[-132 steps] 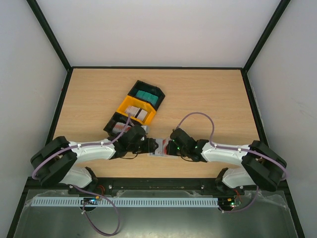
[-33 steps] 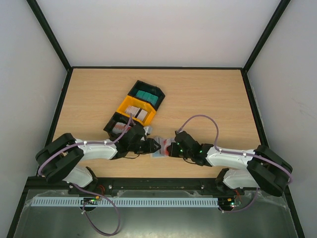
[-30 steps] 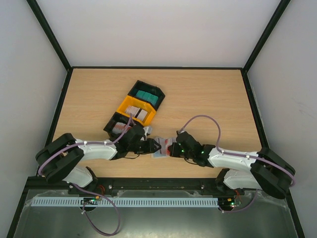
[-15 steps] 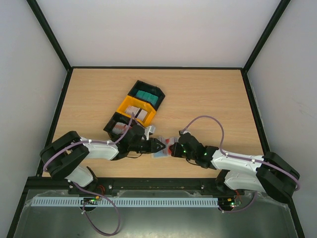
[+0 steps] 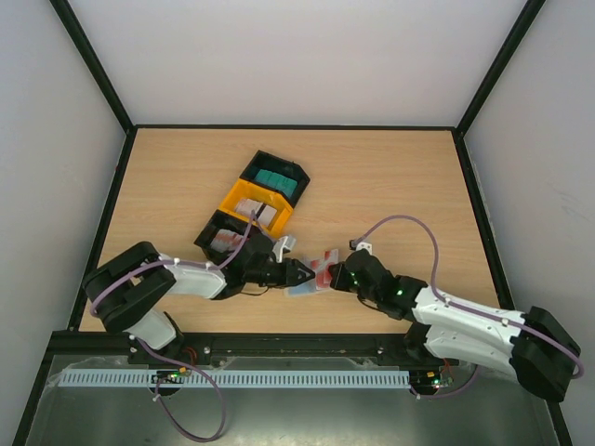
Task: Put the credit cards into the card holder
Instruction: Turn over the card slot in the card holder, then insert the credit card into the card holder.
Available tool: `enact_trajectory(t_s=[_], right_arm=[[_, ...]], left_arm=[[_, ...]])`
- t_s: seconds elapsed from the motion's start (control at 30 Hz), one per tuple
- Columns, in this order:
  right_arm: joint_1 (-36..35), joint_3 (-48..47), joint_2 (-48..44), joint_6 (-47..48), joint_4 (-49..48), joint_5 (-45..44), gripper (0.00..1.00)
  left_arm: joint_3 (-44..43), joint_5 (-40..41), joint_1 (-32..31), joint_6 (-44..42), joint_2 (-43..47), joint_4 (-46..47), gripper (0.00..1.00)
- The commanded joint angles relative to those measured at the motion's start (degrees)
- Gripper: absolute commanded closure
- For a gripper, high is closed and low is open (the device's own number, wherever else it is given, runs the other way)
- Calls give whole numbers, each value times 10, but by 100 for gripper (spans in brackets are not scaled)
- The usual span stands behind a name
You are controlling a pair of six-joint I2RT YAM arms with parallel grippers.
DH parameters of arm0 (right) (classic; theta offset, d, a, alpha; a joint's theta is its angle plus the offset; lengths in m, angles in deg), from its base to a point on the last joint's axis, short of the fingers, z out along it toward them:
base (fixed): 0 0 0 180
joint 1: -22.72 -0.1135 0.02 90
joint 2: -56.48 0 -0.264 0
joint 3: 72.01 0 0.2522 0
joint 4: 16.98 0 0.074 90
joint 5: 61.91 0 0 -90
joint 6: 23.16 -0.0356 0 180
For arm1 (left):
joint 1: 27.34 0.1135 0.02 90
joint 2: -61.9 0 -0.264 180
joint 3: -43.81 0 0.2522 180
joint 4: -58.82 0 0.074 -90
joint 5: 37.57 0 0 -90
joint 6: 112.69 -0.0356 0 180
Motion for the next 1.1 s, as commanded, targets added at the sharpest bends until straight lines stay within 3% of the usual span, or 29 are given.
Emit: enact_trajectory(t_s=[0.0,0.23,0.43,0.67,0.87,1.07], right_arm=[[-2,-25,-57,-11,90,-101,98],[-3,-54,-137,-30,180,-186,98],[-3,-66,-156,-12,188,-172,98],[-3,-38,-104,45,56,-16,98],[0,-6,-18,47,-61,54,98],[13,24,42,50,-149,90,98]], left_arm=[[-27,-21,-9,-3,-28,36,62],[-78,-24,-25,-4,-87,48,57],[-95,21,-29,-28,-68,-3,53],[-64,163,-30,-55,37,-147,44],[-30,230,-30,-40,90,-247,55],[-5,236,-34,-26,97,-278,64]])
